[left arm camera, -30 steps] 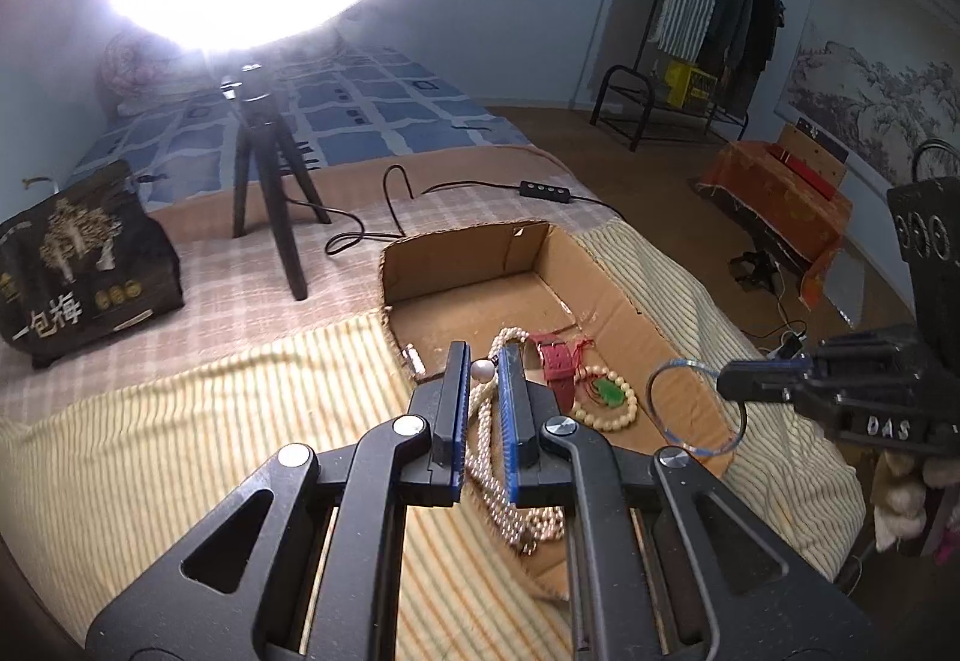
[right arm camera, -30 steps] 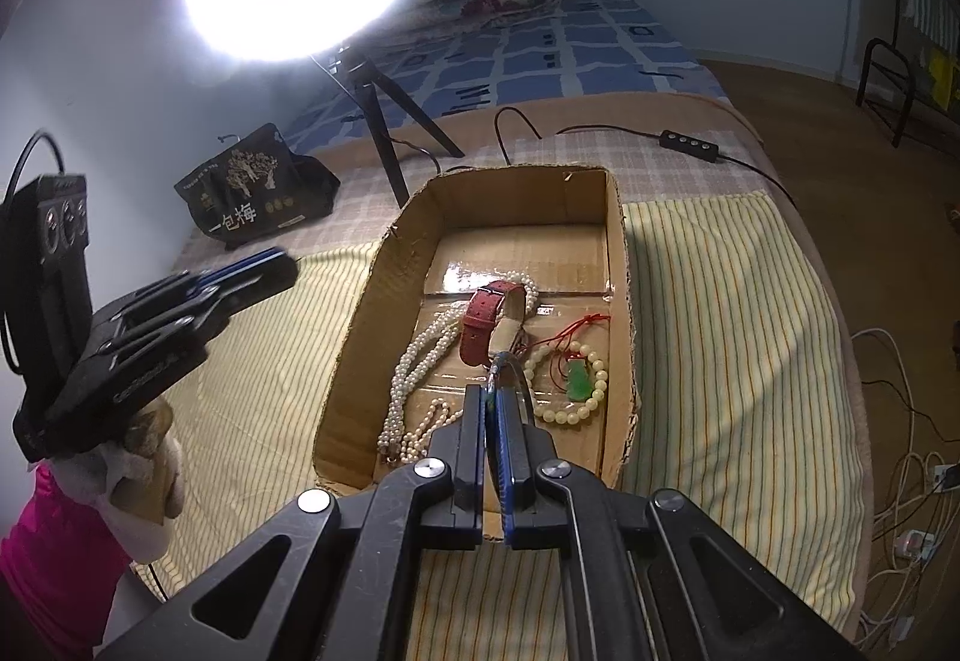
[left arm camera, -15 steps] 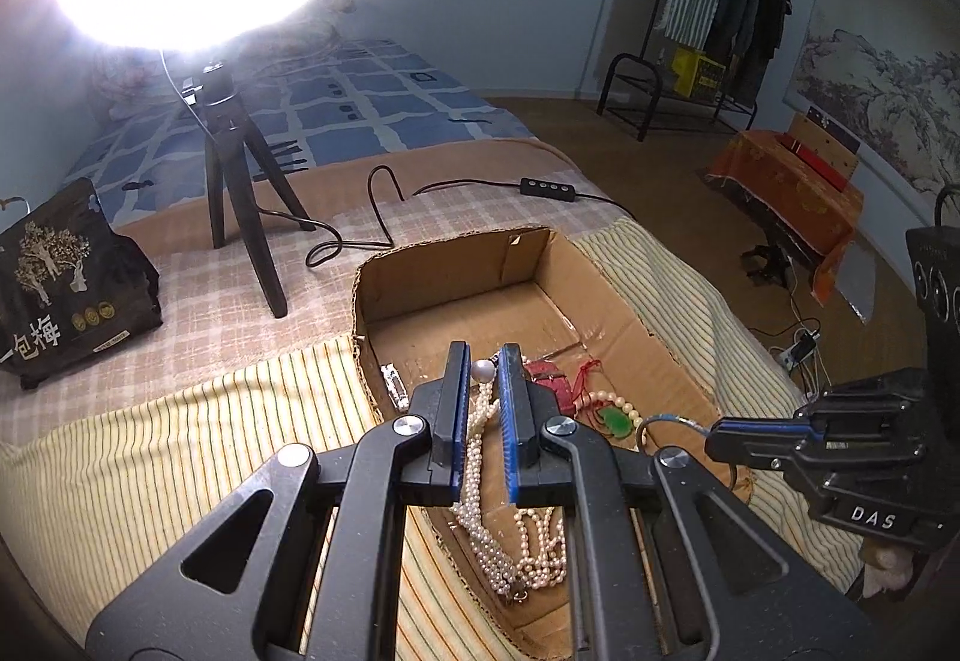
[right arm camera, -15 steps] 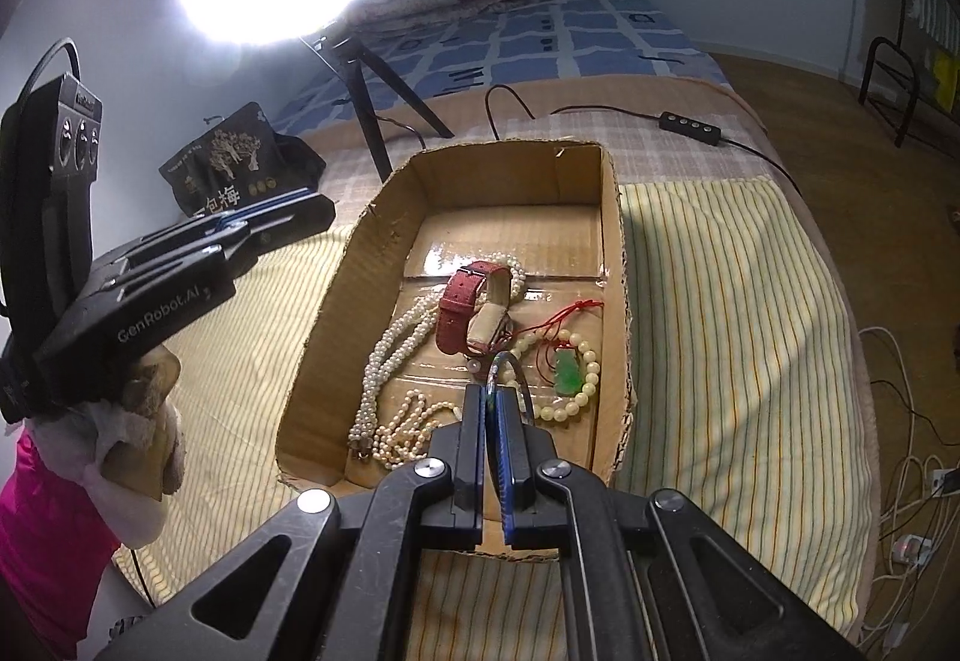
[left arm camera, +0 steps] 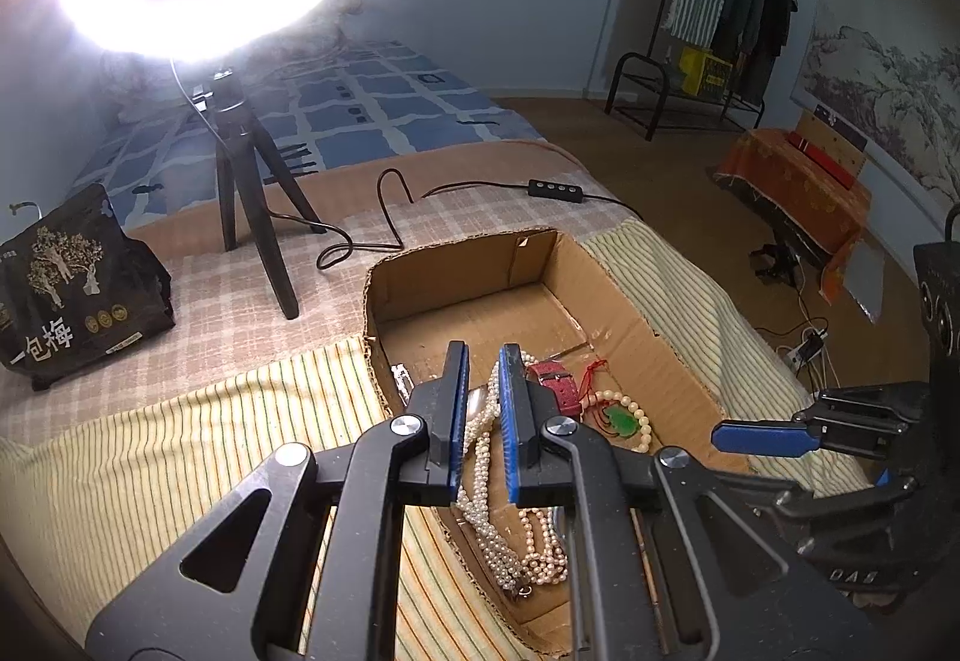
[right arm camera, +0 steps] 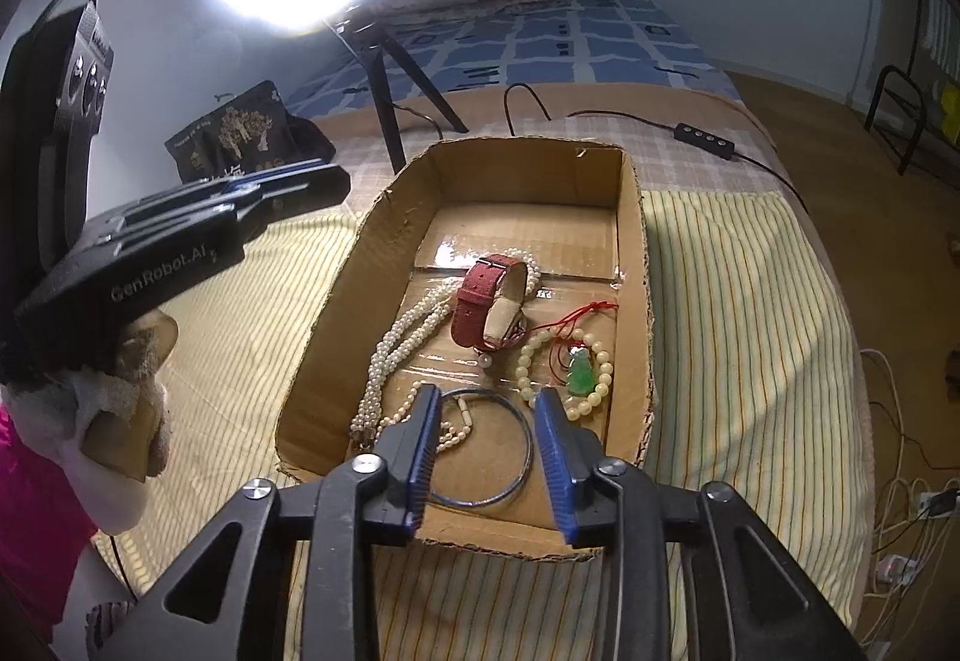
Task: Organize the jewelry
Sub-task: 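Open the right tool to drop the bangle while the left tool releases the earring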
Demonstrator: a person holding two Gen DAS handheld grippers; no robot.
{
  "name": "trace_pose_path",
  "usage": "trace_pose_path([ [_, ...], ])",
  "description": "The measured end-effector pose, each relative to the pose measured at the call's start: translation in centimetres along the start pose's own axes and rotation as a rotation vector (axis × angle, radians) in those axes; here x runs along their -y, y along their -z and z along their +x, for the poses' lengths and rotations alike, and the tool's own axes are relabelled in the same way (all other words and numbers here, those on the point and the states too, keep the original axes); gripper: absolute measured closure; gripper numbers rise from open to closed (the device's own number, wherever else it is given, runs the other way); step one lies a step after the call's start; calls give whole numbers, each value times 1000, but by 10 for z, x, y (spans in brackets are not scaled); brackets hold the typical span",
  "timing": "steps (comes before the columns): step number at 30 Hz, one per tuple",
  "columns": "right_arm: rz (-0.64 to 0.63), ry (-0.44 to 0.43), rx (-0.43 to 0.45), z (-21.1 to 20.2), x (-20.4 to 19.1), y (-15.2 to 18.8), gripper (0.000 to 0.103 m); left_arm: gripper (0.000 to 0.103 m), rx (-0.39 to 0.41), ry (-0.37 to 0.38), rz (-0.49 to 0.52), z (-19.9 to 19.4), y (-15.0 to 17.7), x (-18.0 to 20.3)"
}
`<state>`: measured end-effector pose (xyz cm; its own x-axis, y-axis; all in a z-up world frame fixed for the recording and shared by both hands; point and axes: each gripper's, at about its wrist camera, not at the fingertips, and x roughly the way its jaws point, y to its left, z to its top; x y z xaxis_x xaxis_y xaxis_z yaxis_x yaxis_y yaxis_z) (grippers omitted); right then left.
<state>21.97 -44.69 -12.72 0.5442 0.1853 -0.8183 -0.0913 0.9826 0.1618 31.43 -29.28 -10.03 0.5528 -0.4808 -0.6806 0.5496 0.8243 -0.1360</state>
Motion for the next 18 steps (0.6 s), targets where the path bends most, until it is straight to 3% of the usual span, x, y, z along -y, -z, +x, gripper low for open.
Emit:
trace_pose_path([
  [8,-1,50,41,-11,-5,0,24,94,15,-10,0,-16,1,-1],
  [10,3,65,60,-16,-6,1,20,72,23,-12,4,-21,0,-1],
  [12,3,71,70,-19,-7,2,18,61,47,-24,9,-28,0,0],
  [16,7,89,90,-30,-10,5,15,59,63,-27,11,-40,-2,2],
  [18,11,100,103,-36,-12,6,13,52,74,-33,11,-47,-3,3],
])
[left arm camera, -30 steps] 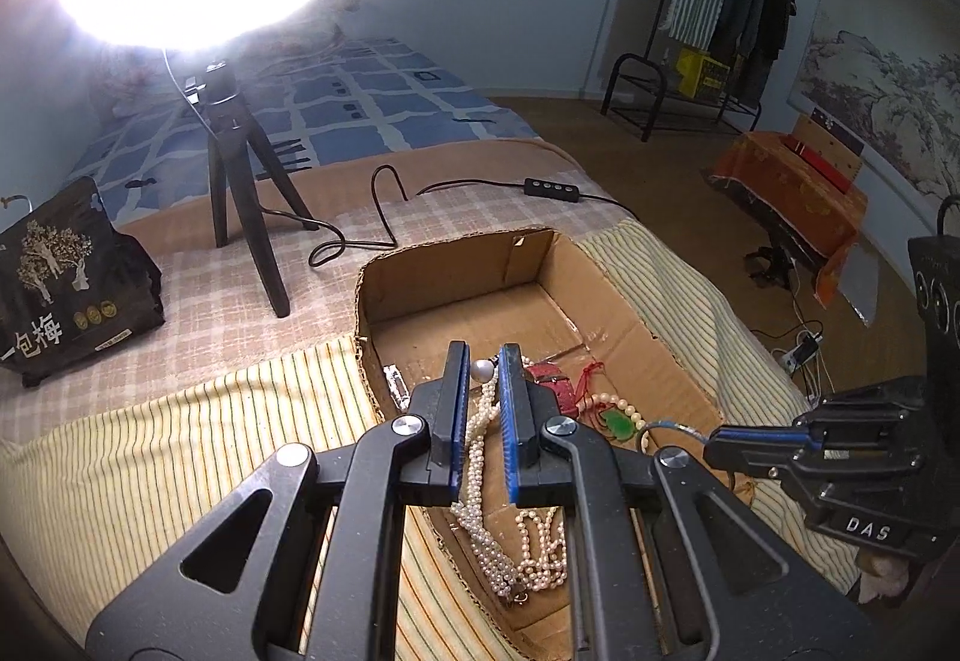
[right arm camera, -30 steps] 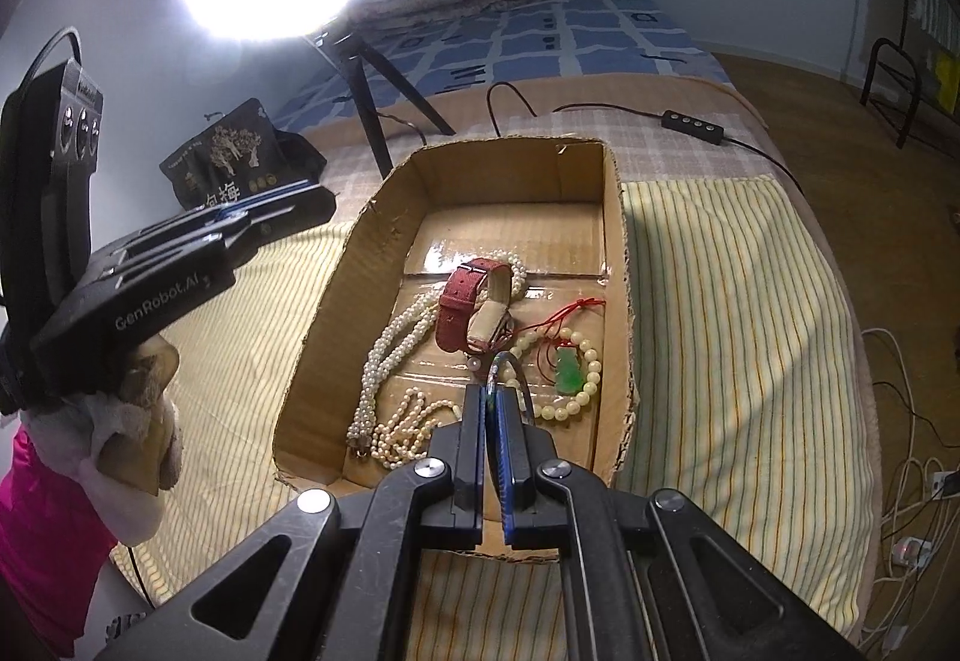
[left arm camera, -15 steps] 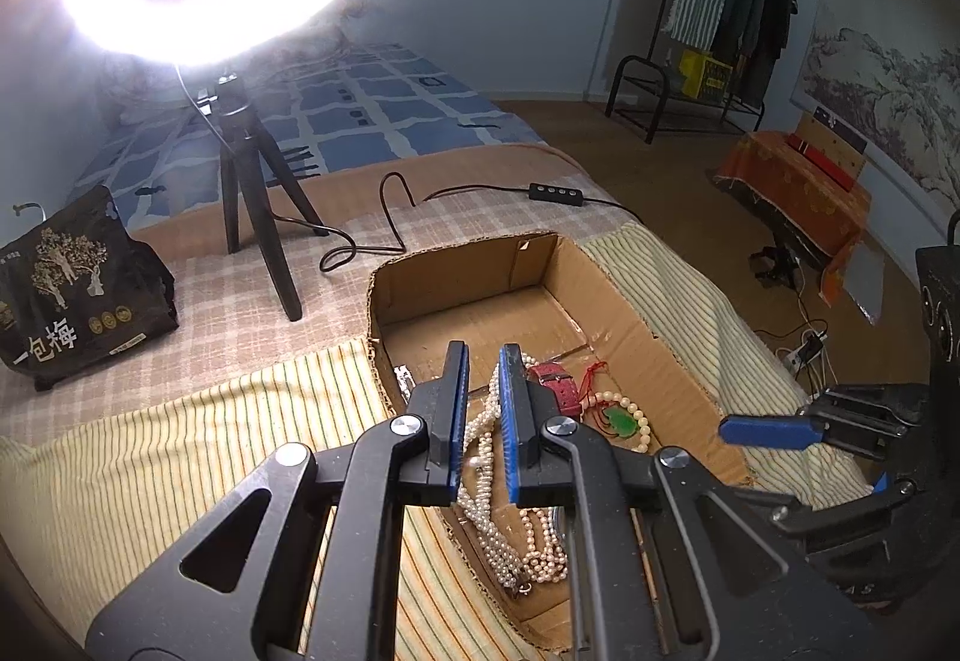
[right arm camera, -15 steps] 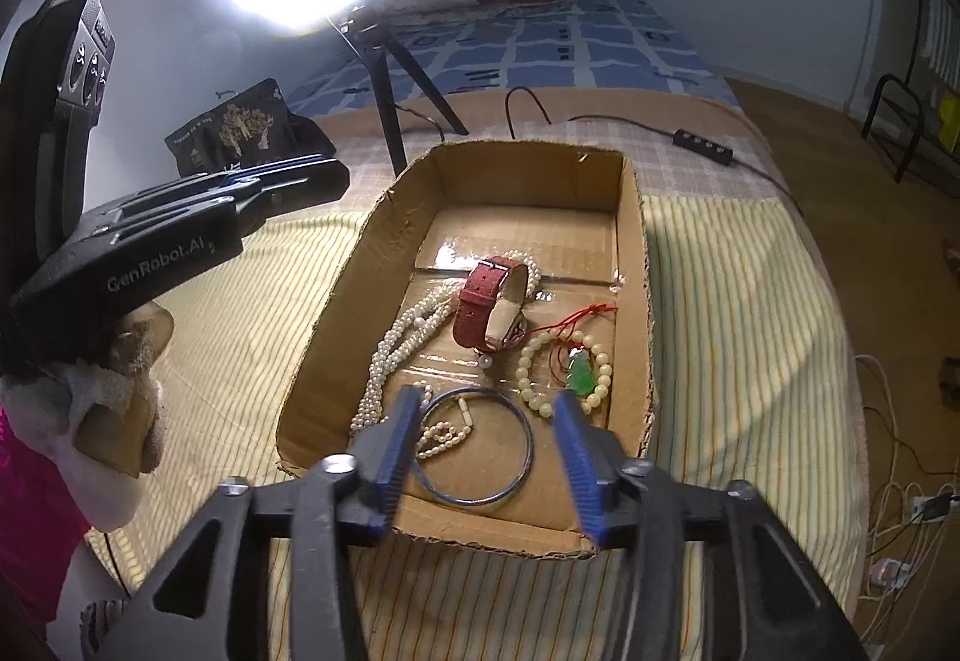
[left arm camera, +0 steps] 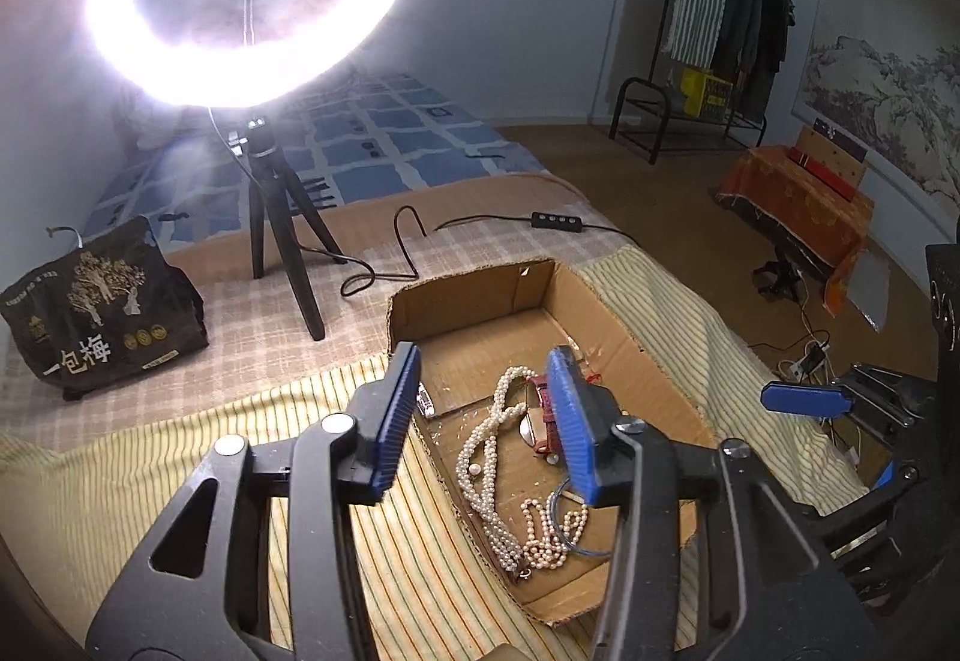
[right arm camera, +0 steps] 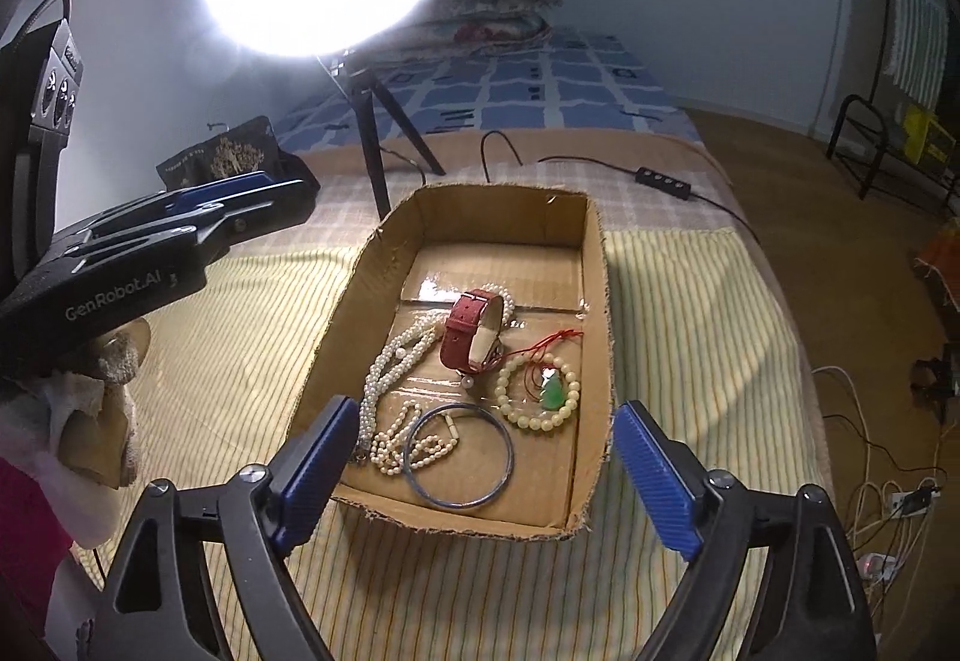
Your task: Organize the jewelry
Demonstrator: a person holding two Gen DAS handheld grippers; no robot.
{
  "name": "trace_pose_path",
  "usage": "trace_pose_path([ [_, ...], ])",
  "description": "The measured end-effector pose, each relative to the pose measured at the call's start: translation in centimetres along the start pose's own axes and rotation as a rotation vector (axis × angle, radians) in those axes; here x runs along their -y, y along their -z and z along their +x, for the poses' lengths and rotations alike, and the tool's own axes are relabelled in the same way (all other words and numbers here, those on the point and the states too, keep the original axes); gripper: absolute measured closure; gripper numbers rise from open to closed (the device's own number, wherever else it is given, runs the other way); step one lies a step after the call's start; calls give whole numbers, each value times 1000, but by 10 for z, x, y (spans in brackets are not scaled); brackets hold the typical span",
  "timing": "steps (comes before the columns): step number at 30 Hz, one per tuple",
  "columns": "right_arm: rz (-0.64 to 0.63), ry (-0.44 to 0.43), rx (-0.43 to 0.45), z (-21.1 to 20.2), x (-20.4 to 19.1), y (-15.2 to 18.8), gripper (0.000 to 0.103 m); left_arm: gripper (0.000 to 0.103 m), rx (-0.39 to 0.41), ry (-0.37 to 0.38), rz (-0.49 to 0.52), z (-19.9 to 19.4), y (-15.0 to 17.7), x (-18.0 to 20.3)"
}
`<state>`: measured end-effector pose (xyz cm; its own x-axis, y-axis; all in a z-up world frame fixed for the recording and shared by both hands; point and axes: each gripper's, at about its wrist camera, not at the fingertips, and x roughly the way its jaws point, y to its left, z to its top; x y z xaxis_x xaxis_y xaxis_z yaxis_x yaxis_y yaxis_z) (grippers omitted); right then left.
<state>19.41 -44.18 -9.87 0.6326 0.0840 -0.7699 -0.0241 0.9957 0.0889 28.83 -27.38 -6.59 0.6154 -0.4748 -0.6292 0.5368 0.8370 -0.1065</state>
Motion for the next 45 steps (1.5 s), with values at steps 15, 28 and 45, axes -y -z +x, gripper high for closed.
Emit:
trace_pose_path([
  [15,-30,110,156,-76,-24,-1,0,37,127,-31,3,-85,-5,9],
  [28,-148,266,315,-136,-74,8,0,32,234,-57,-21,-174,2,10],
  [45,-68,276,463,-184,-94,21,0,12,296,-108,-52,-240,43,8],
])
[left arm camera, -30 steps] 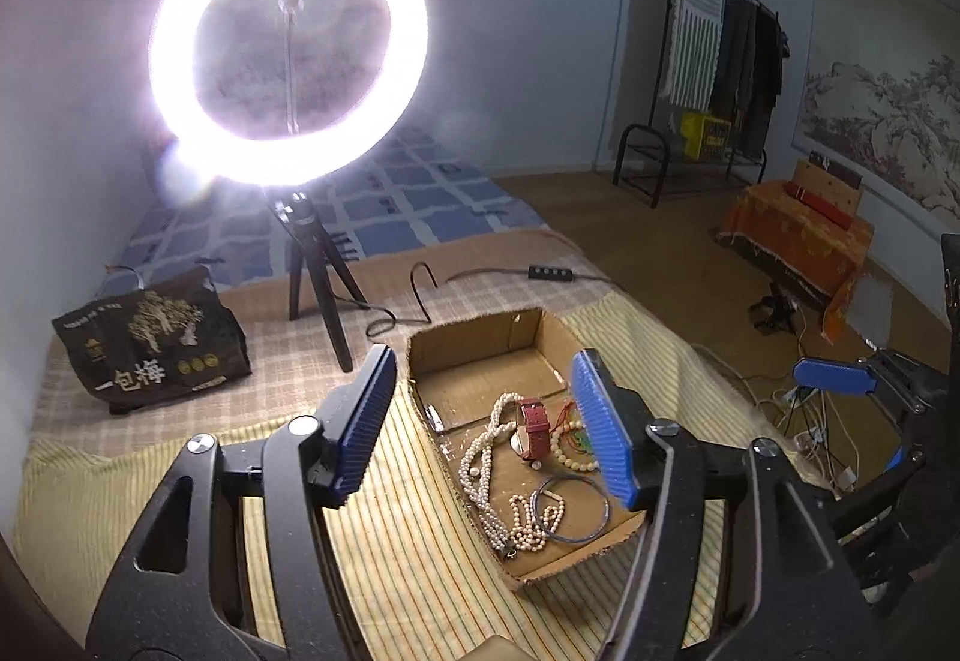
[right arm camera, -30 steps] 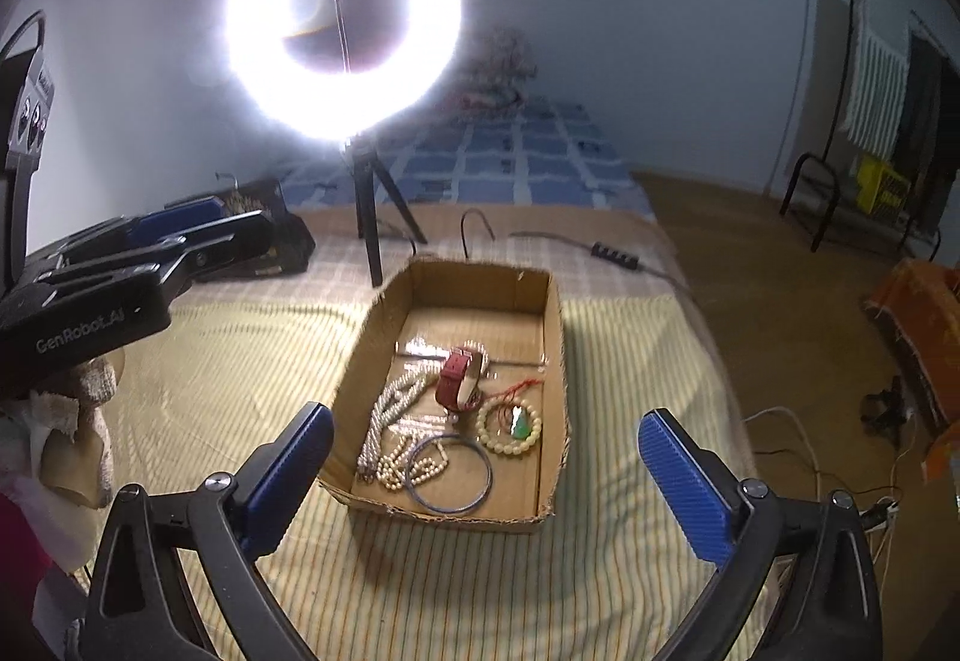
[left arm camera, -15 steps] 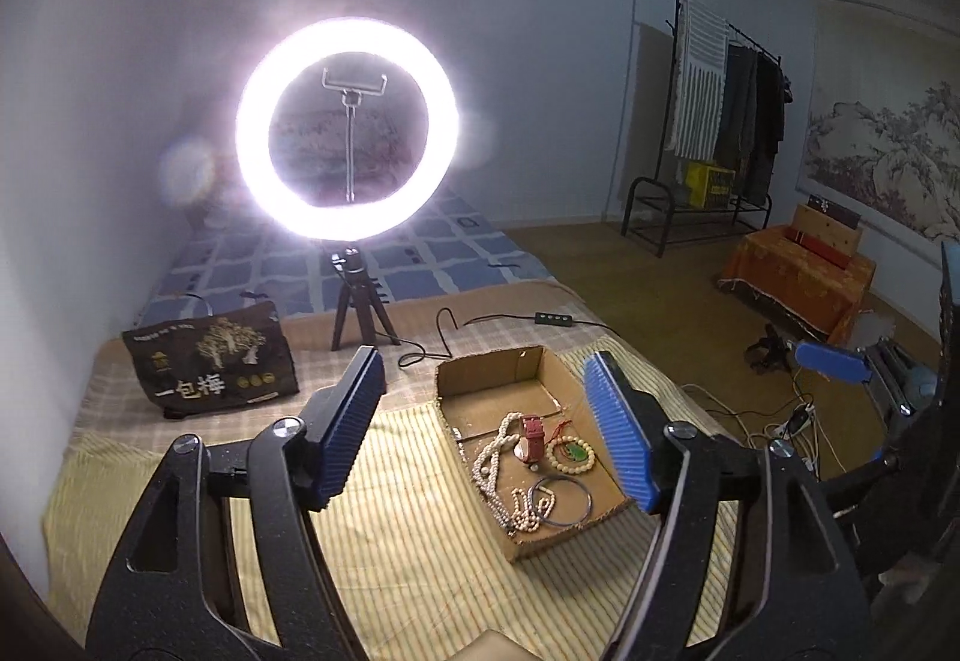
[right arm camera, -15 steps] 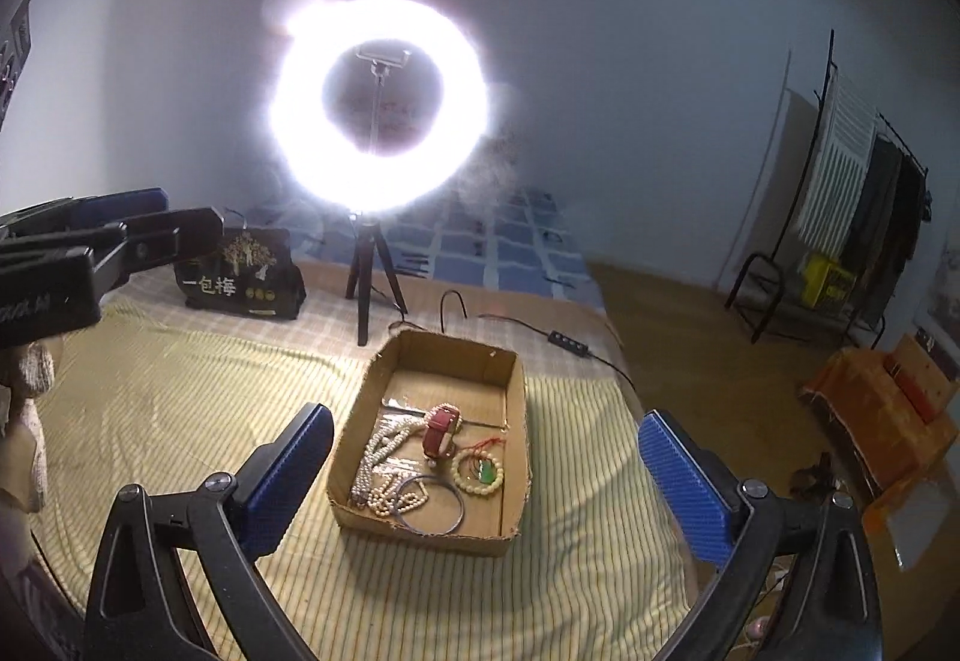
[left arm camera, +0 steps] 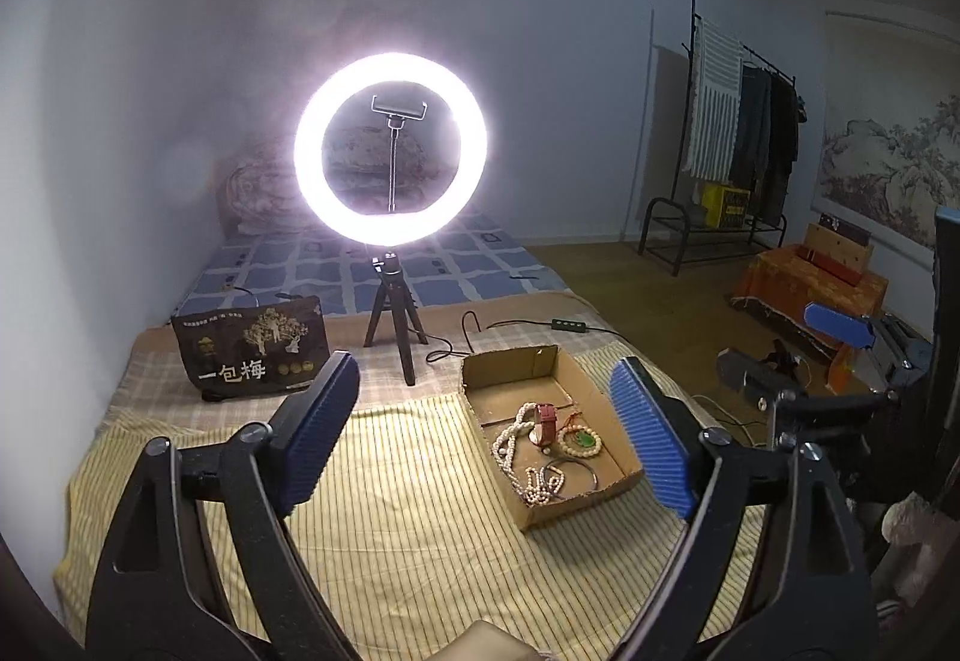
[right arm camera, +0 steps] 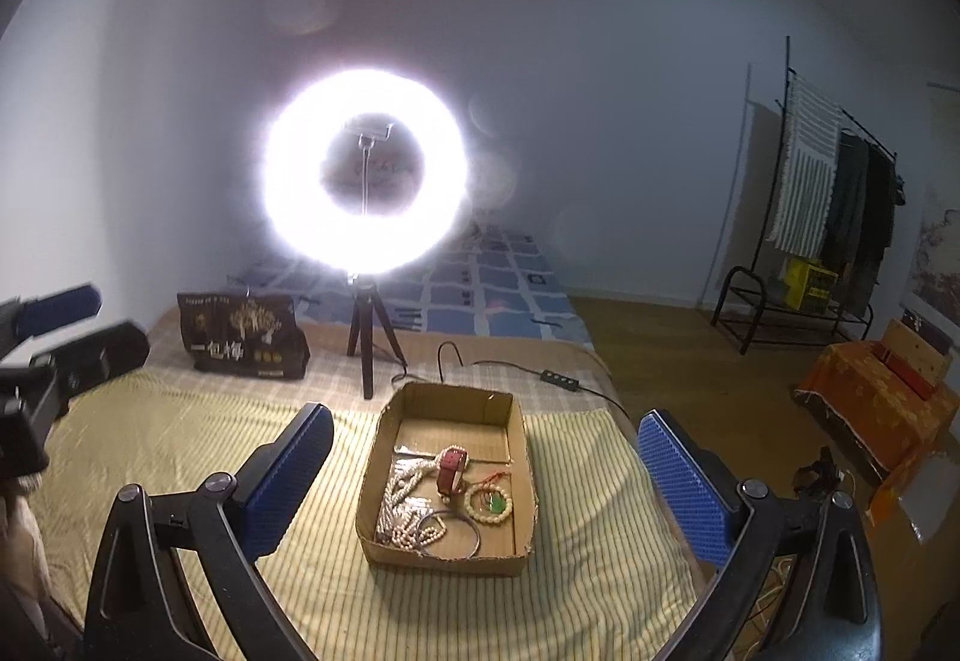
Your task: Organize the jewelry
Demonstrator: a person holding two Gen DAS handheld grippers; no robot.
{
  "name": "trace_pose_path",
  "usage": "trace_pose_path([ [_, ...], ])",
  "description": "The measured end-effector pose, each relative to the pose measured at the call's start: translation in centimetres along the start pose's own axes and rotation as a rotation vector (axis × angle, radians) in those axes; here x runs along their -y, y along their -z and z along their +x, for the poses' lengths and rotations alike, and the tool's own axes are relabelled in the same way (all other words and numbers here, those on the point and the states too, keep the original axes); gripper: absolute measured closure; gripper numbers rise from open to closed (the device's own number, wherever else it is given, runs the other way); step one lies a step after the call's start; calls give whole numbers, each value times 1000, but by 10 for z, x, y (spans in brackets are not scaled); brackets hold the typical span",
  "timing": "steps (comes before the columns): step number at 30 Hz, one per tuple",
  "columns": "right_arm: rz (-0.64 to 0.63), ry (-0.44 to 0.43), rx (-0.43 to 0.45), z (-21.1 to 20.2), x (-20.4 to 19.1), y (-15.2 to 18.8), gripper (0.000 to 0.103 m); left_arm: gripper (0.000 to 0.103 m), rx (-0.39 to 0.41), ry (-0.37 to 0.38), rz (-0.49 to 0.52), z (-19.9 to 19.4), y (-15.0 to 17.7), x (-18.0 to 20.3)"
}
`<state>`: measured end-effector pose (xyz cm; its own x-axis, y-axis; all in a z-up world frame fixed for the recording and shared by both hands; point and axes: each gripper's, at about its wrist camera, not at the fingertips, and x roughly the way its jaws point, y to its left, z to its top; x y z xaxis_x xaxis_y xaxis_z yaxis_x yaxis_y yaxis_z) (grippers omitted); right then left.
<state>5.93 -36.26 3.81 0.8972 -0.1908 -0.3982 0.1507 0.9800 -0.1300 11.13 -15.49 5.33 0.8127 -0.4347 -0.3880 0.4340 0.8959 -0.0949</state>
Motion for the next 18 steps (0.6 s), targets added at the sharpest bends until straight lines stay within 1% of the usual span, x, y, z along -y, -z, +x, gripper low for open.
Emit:
trace_pose_path([
  [3,4,15,23,-3,-1,4,0,10,-11,0,0,0,7,0],
  [6,-13,15,21,-5,-3,9,0,10,-35,7,-1,2,12,0],
  [9,-14,27,28,-3,-1,12,0,10,-38,3,4,2,14,3],
  [11,-8,29,32,-2,0,14,0,8,-42,-5,21,3,17,6],
  [12,-5,30,33,-1,1,15,0,4,-50,-9,32,4,19,8],
  [13,-3,31,33,0,2,17,0,1,-55,-11,40,5,21,10],
  [18,-4,37,19,8,7,25,0,0,-53,-28,59,3,26,18],
])
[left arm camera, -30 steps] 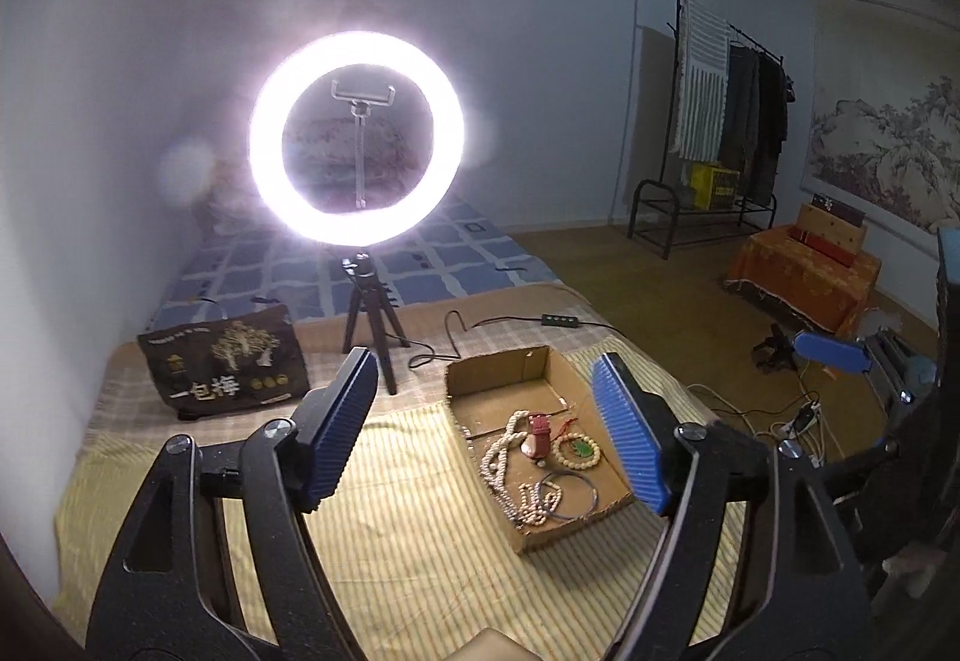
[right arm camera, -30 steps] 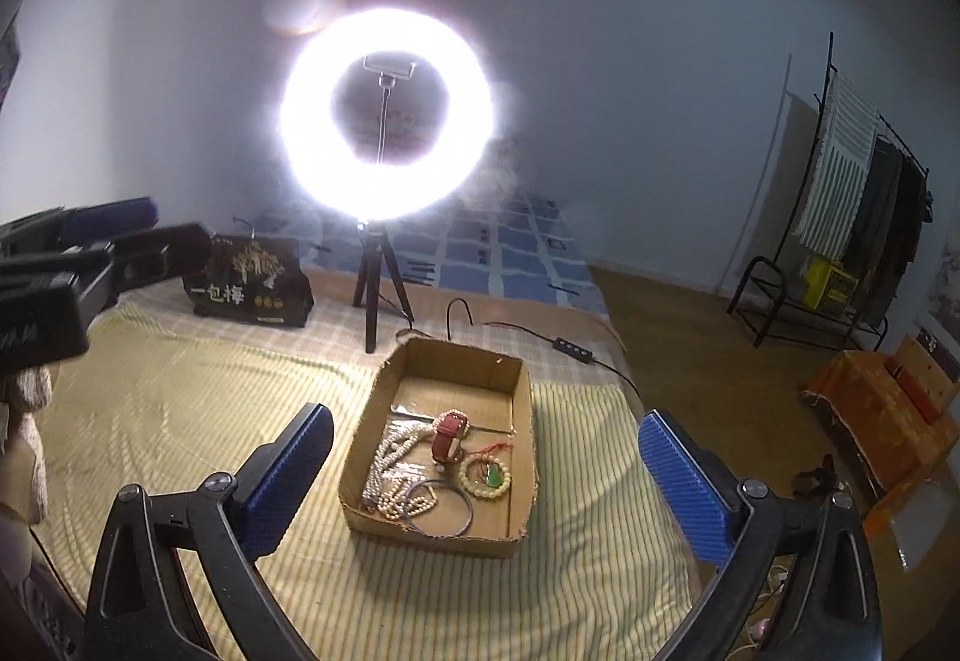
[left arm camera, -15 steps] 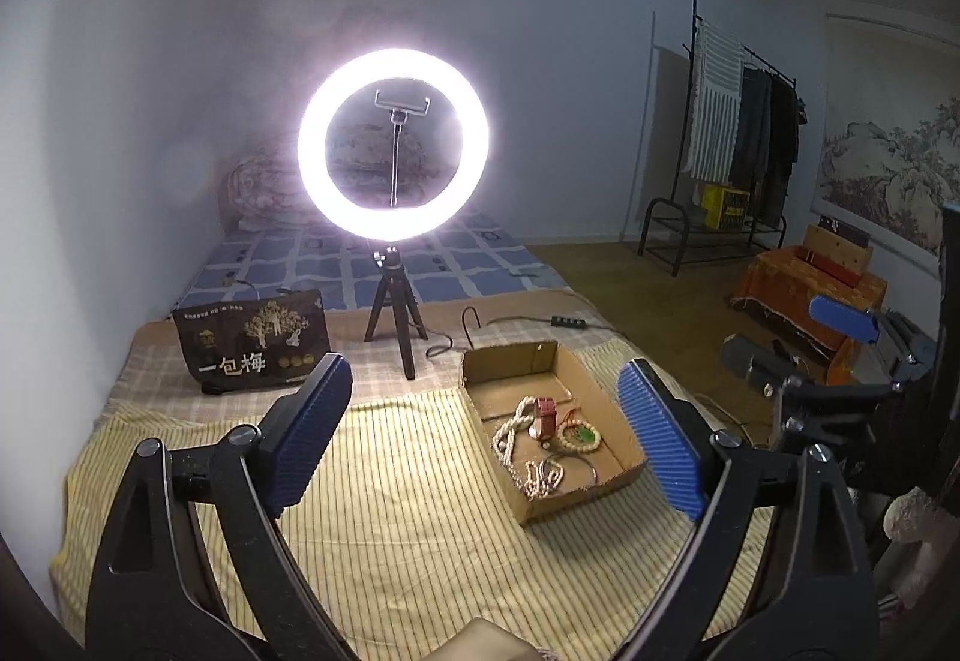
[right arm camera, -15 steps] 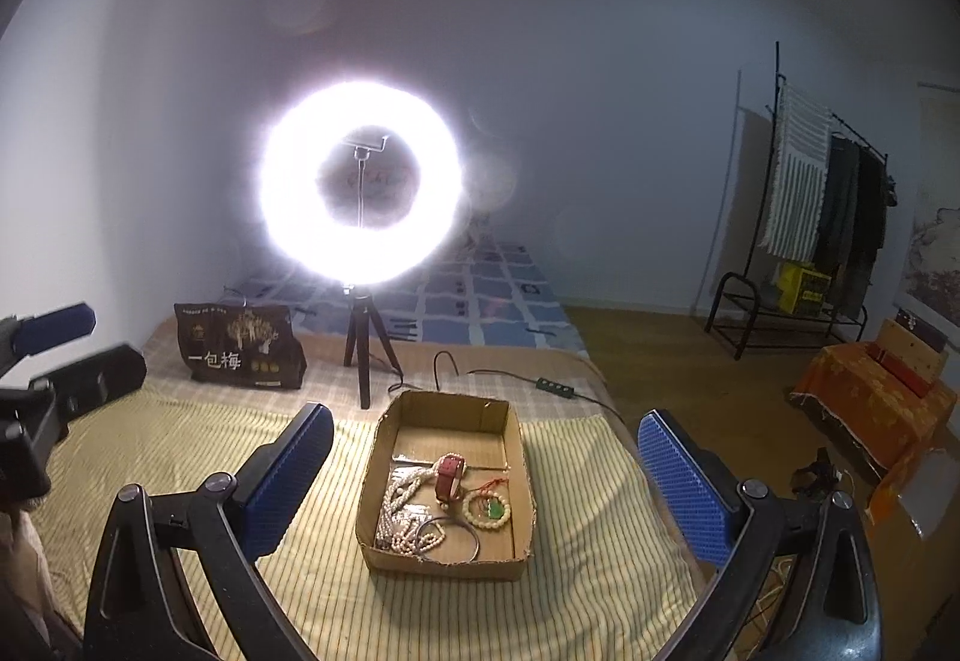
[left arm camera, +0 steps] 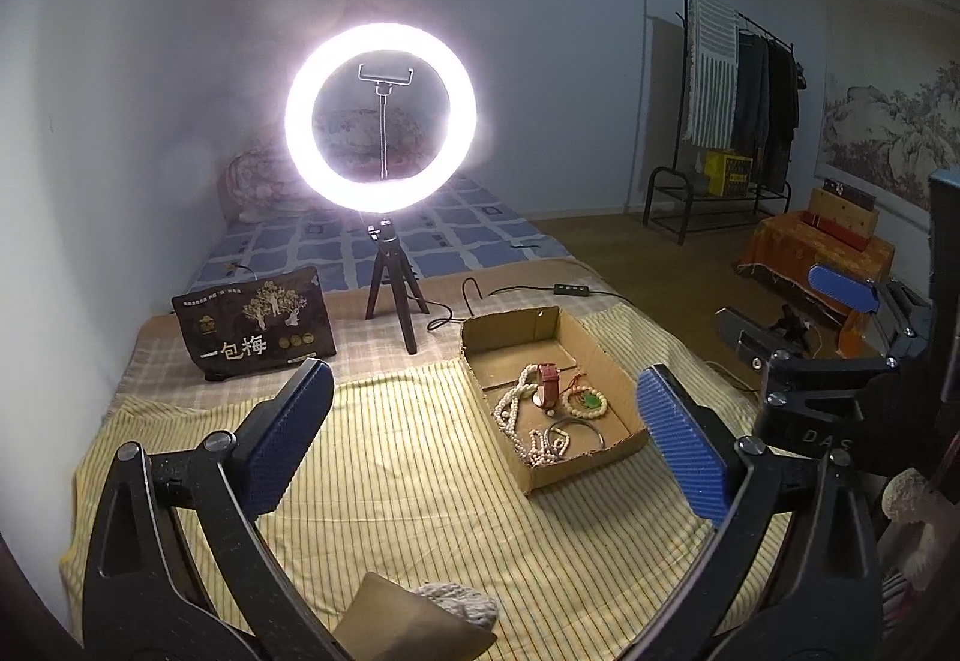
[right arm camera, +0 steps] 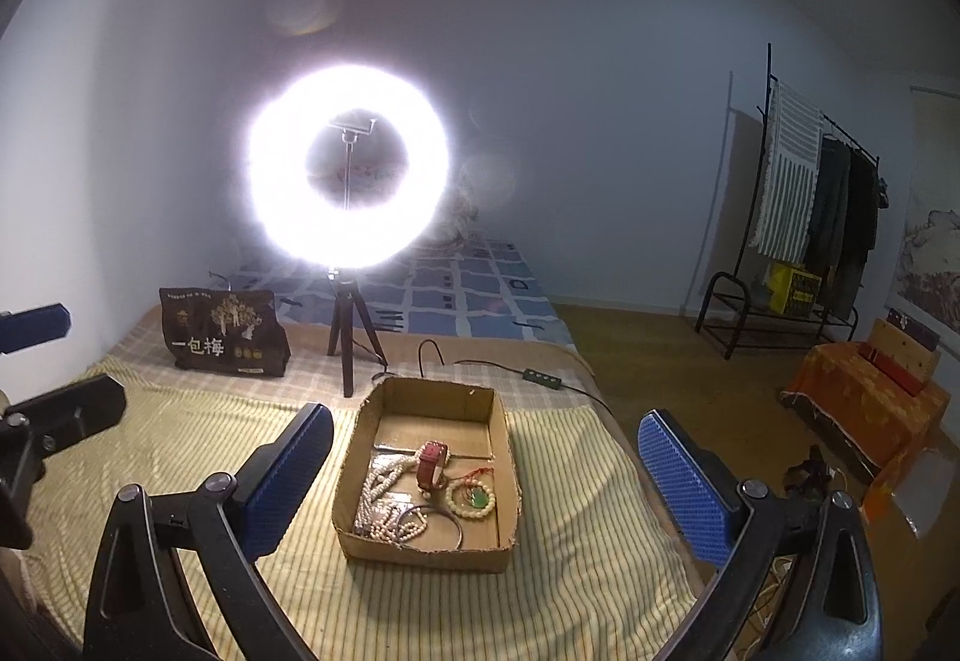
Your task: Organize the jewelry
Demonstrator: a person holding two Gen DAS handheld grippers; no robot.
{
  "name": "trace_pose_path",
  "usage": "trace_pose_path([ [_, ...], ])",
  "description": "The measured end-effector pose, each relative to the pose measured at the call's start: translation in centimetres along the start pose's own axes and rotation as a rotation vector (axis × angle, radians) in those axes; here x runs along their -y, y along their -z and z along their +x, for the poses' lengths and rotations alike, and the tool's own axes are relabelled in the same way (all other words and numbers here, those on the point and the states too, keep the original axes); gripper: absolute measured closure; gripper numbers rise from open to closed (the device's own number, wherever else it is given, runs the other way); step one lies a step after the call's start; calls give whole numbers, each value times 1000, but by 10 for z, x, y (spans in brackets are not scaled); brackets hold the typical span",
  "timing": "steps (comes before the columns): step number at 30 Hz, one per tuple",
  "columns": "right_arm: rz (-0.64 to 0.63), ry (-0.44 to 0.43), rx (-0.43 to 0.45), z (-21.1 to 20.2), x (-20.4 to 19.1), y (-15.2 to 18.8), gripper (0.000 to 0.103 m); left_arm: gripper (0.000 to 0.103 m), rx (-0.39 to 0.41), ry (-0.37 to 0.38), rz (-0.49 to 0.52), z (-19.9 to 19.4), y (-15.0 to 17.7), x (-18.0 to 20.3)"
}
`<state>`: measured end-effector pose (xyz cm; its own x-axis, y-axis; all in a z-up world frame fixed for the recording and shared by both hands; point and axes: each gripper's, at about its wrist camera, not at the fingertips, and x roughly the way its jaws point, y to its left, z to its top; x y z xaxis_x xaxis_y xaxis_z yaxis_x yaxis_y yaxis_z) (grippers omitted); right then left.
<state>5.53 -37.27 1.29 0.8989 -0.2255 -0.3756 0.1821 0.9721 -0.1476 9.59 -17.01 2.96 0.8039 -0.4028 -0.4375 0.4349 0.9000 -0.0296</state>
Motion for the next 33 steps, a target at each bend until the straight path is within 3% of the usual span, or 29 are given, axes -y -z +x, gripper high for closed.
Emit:
trace_pose_path([
  [19,55,15,-72,19,17,15,0,0,-39,-19,9,4,4,2],
  [33,78,0,-76,19,19,16,0,0,-39,-17,20,3,5,6],
])
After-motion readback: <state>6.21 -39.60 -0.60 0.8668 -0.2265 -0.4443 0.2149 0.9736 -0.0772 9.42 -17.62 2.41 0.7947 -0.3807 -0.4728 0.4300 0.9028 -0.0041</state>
